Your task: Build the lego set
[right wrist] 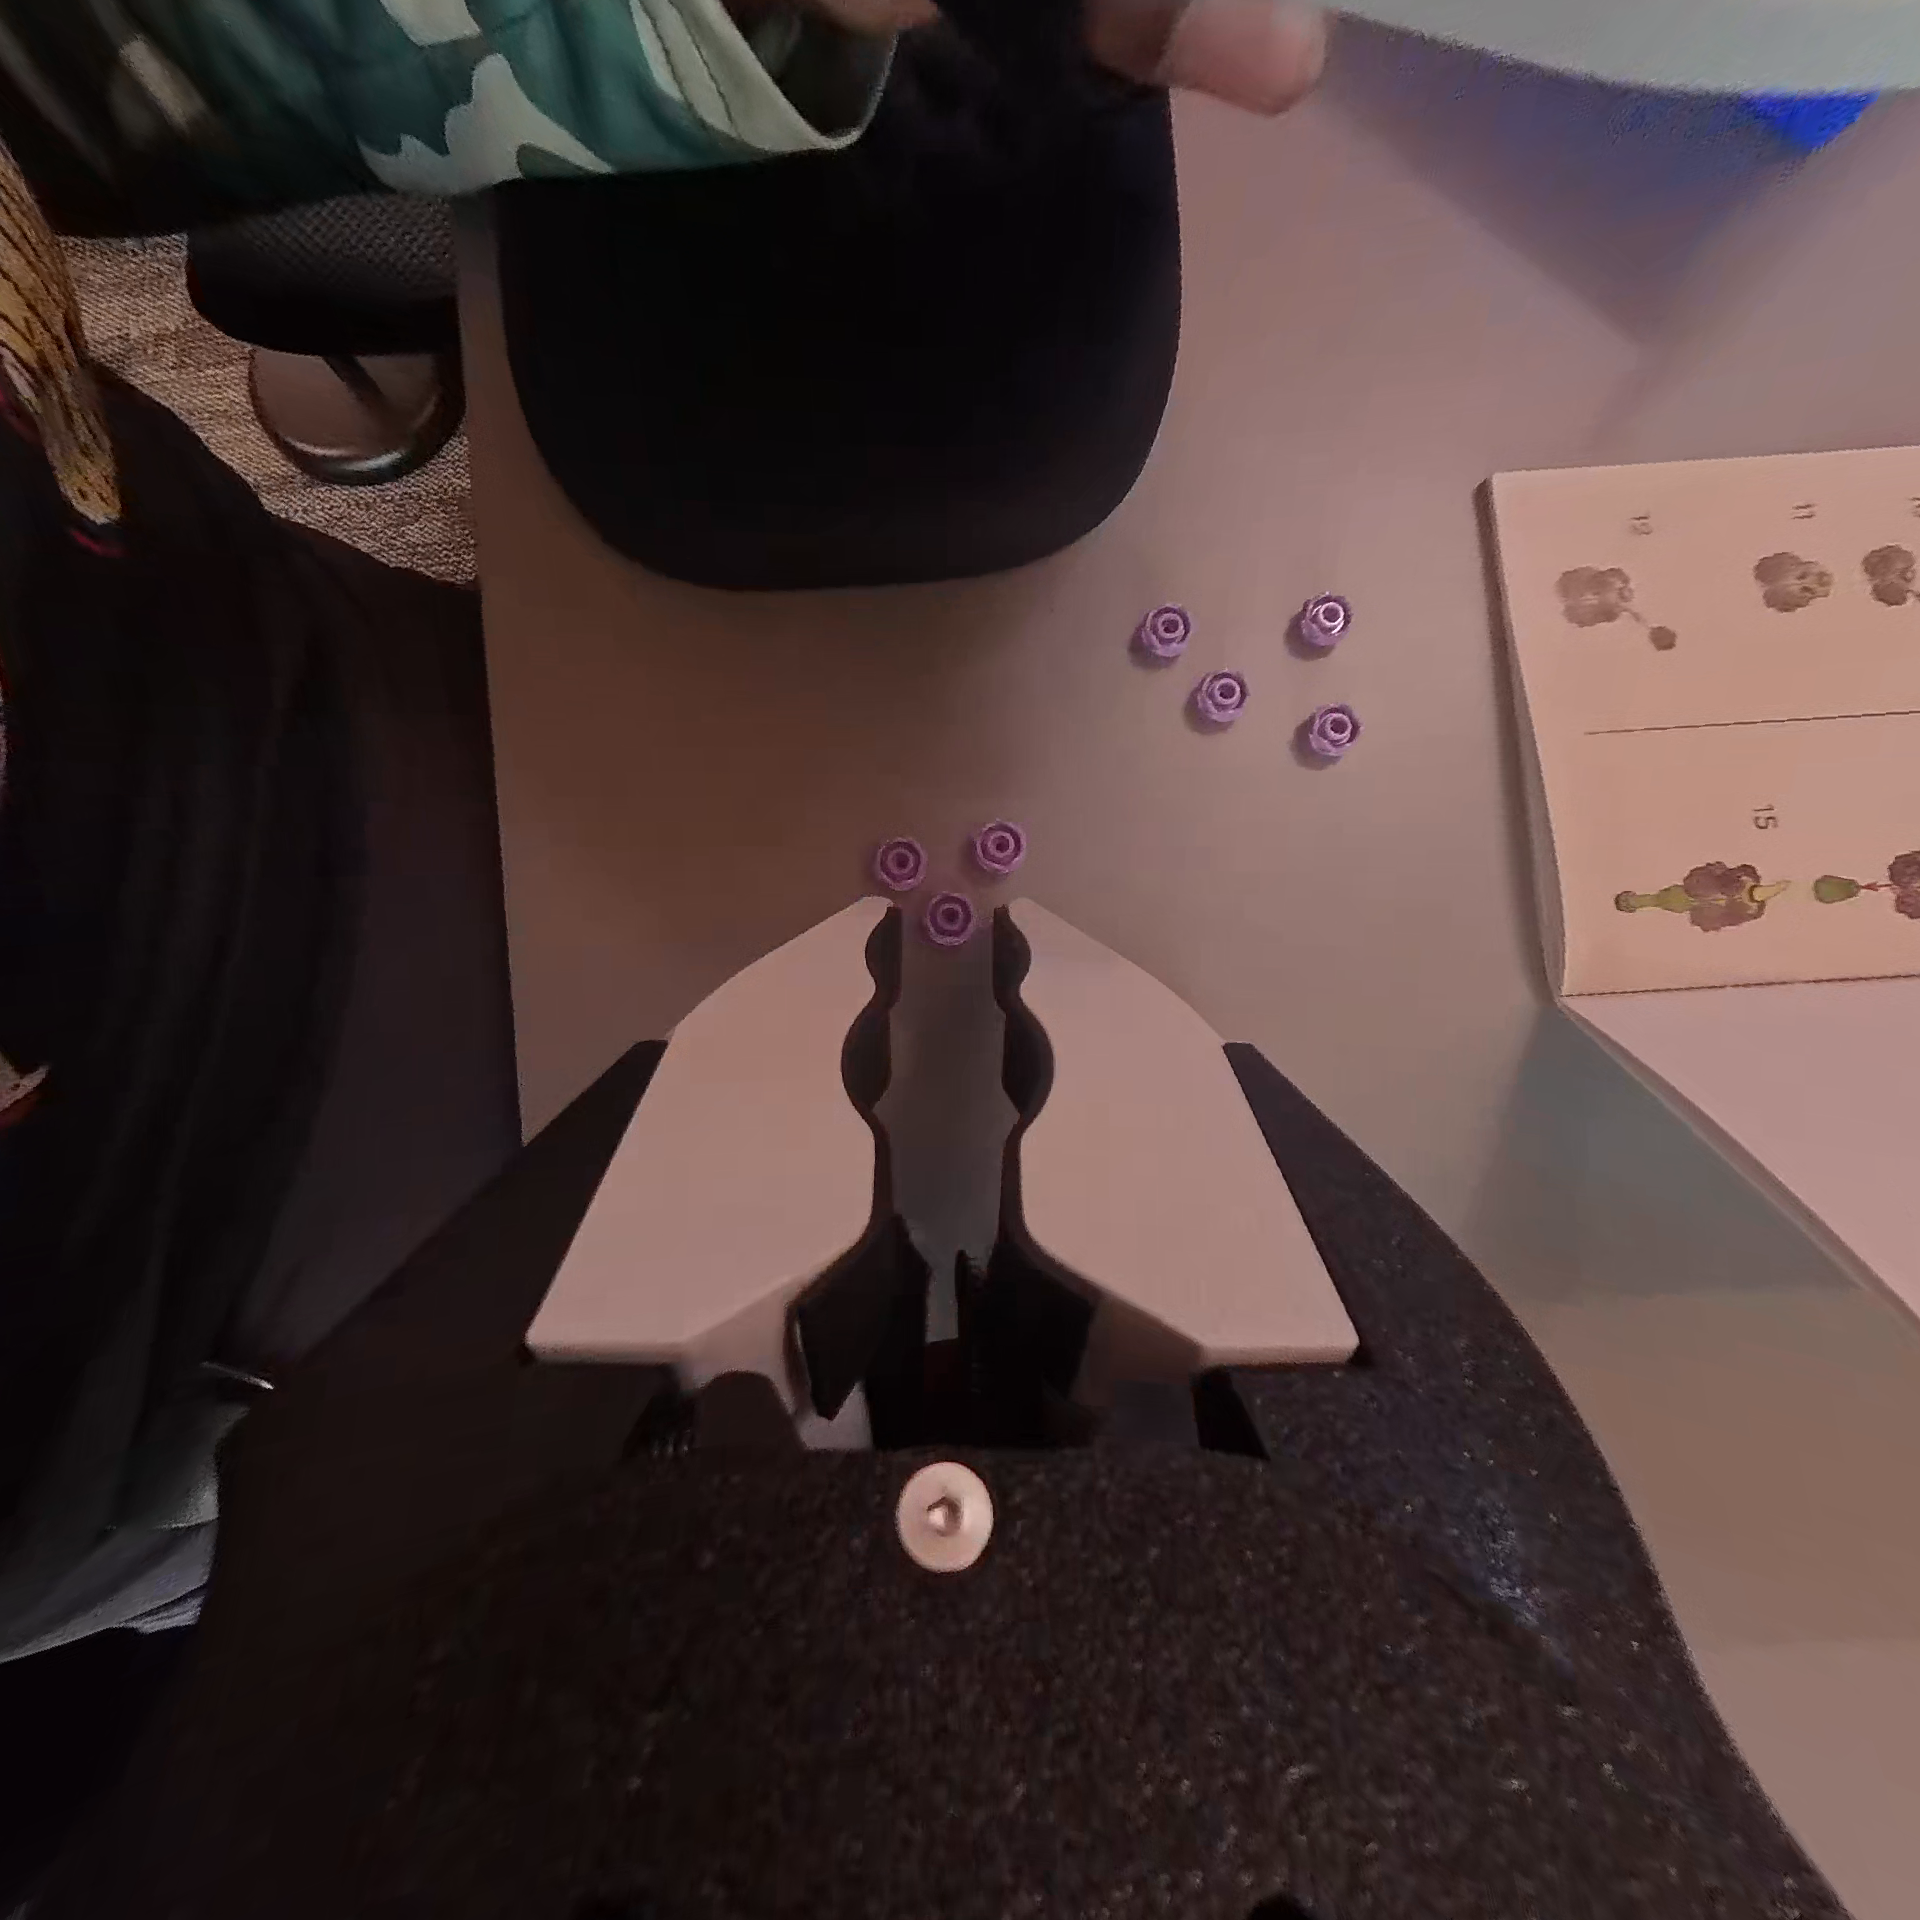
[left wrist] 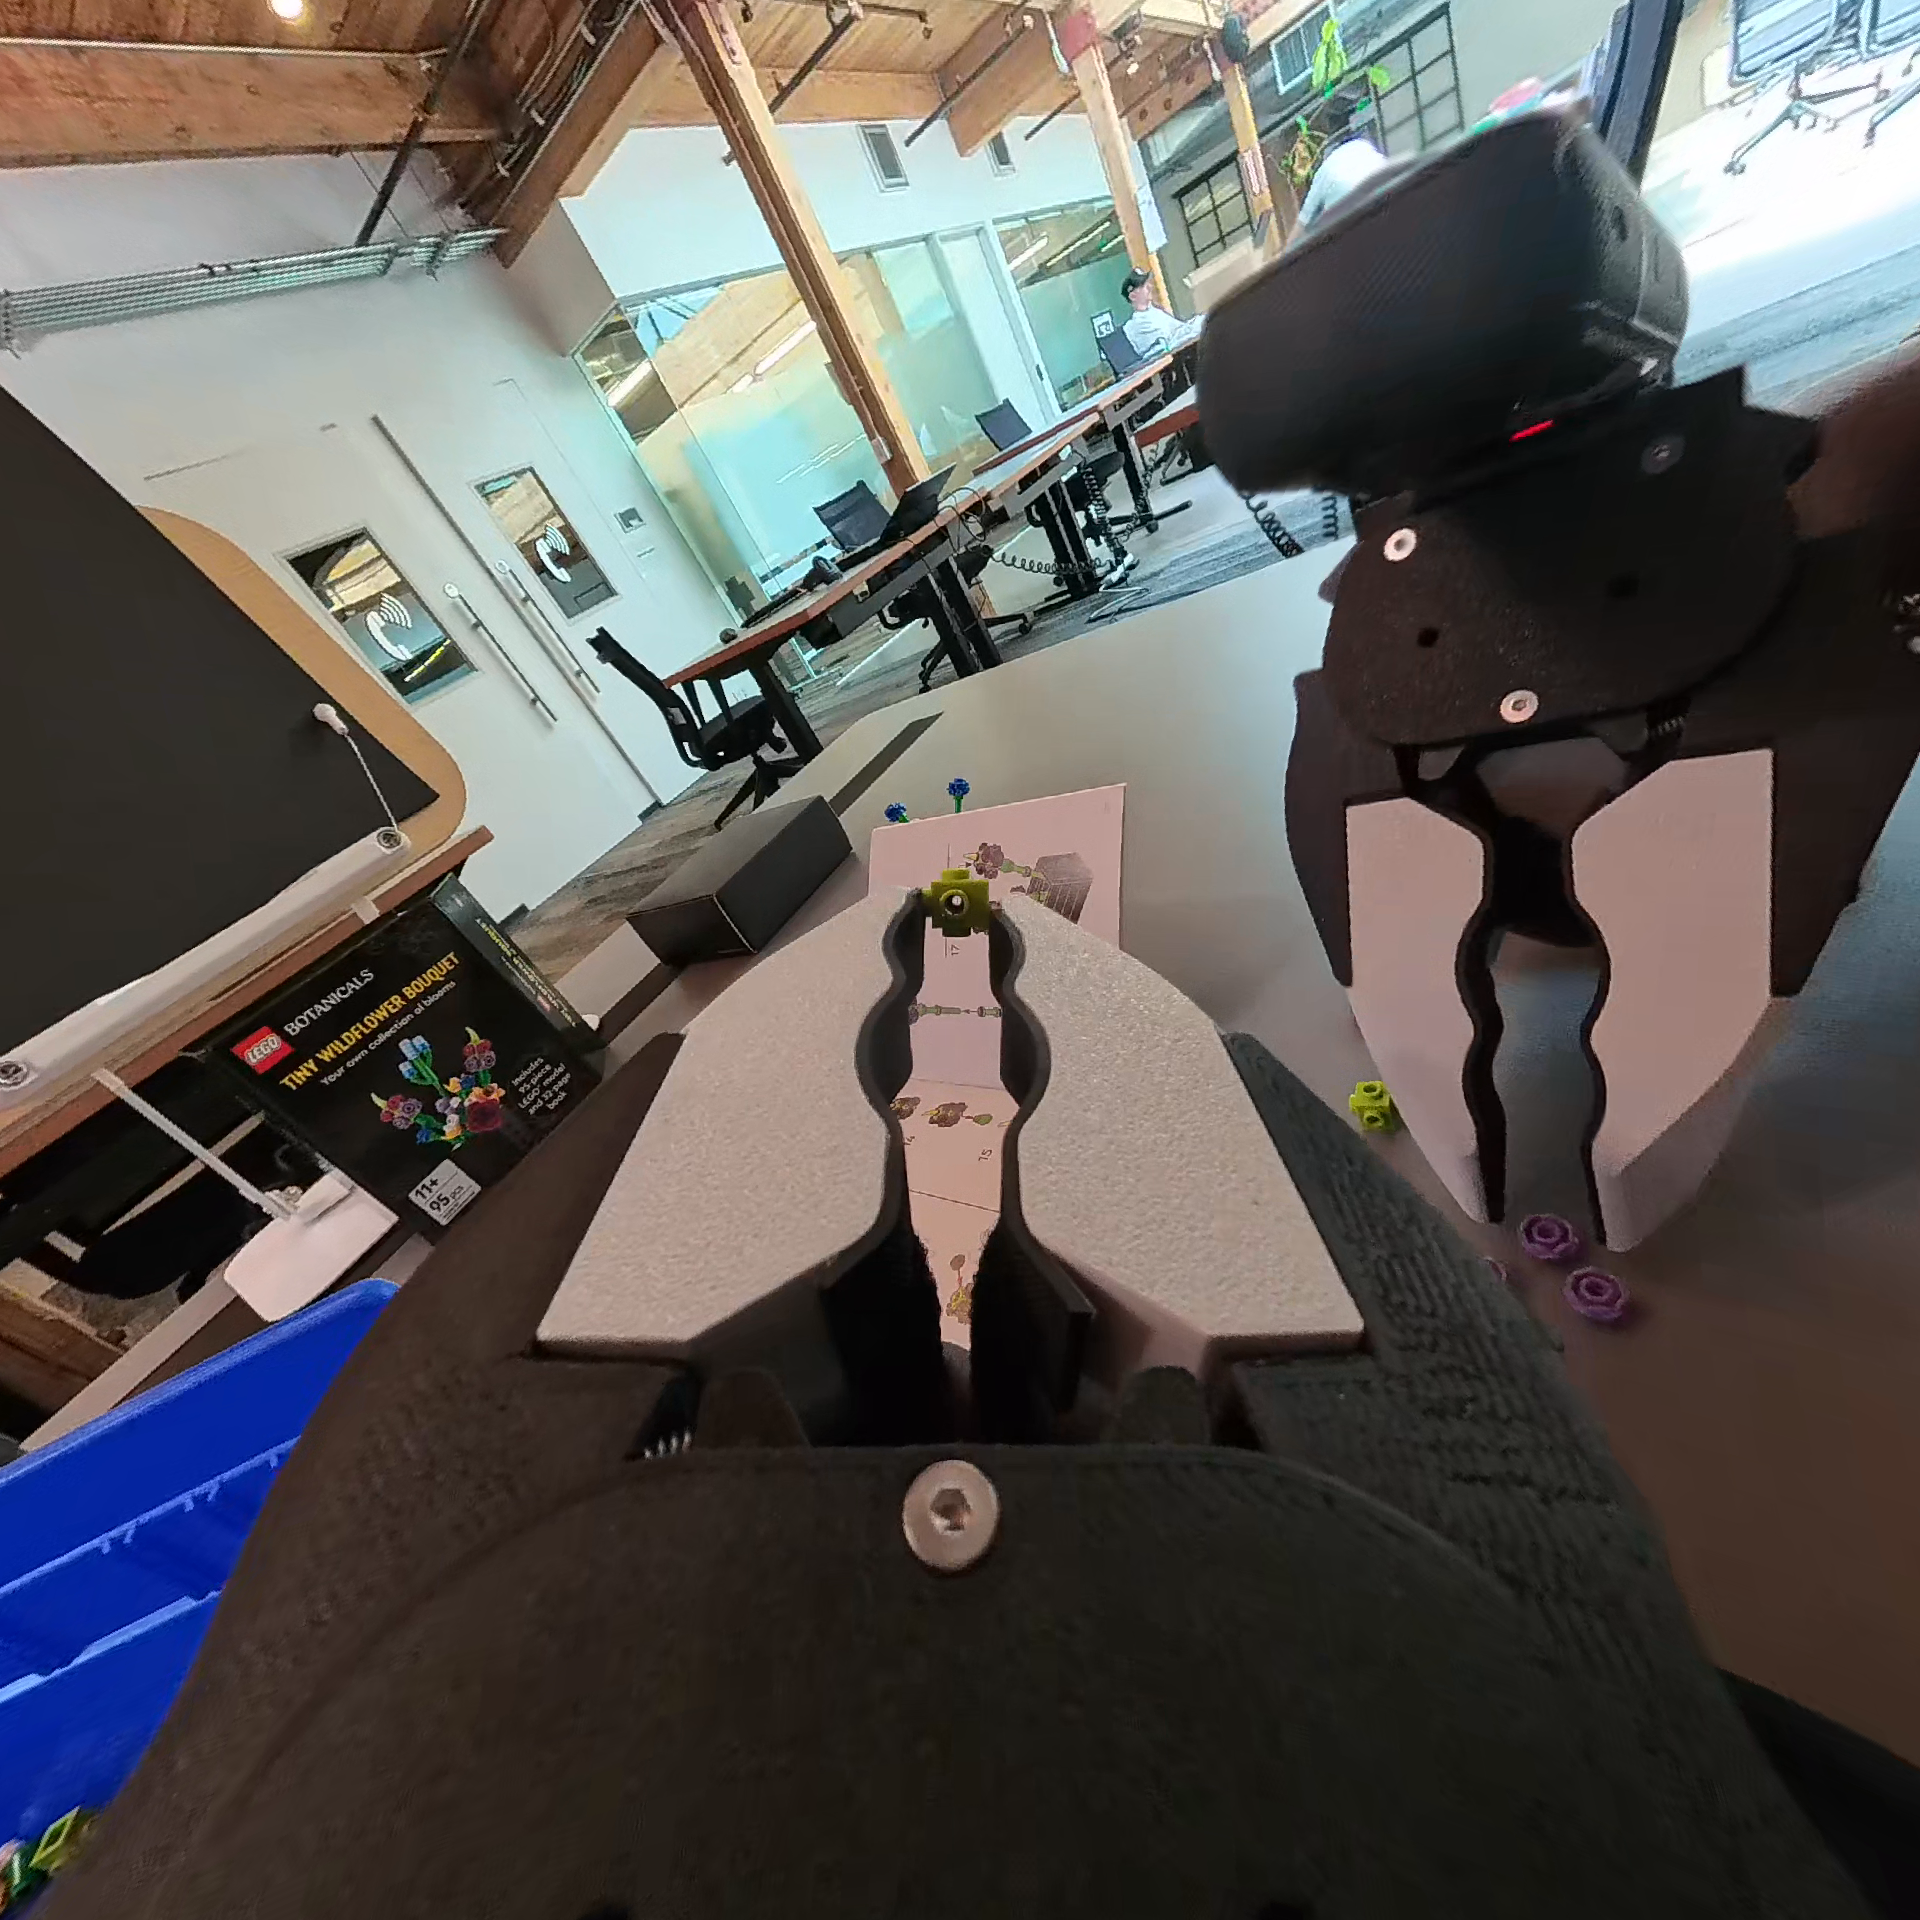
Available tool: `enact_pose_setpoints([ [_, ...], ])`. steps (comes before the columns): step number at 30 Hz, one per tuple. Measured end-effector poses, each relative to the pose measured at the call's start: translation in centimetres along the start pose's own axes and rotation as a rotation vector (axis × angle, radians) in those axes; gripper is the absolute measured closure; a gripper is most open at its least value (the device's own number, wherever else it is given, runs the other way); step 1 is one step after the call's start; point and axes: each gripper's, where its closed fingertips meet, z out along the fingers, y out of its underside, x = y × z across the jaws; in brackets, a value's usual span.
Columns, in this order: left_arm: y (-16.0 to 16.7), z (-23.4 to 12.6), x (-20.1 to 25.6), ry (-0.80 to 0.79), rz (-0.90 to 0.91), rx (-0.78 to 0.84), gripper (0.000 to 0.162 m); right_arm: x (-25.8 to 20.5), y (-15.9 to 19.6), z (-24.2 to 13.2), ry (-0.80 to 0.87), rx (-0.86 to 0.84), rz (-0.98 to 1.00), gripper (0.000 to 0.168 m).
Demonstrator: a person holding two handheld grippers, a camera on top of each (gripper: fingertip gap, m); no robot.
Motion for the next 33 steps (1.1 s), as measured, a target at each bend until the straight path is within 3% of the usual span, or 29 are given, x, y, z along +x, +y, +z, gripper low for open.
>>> enact_pose_setpoints([
  [12, 0.1, 0.2, 0.3, 0.017, -0.018, -0.01, 0.15, 0.5, -0.1, -0.1, -0.01, 0.057, 0.036, 0.158],
  [14, 0.2, 0.3, 0.3, 0.018, -0.027, -0.014, 0.15, 1.2, -1.9, -1.5, 0.019, 0.193, 0.08, 0.158],
  [18, 0.0, 0.4, 0.6, 0.014, -0.002, -0.017, 0.15, 3.8, -7.4, -7.3, 0.132, 0.62, 0.232, 0.159],
  [20, 0.2, 0.5, 0.8, -0.002, 0.051, -0.035, 0.15, 4.7, -8.5, -8.9, 0.198, 0.713, 0.268, 0.159],
  [25, 0.1, 0.7, 1.4, -0.027, 0.197, -0.054, 0.15, 5.4, -8.7, -8.5, 0.242, 0.734, 0.297, 0.159],
  [33, 0.2, 0.9, 2.3, 0.013, 0.246, -0.057, 0.151, 5.4, -8.5, -8.0, 0.244, 0.723, 0.292, 0.159],
])
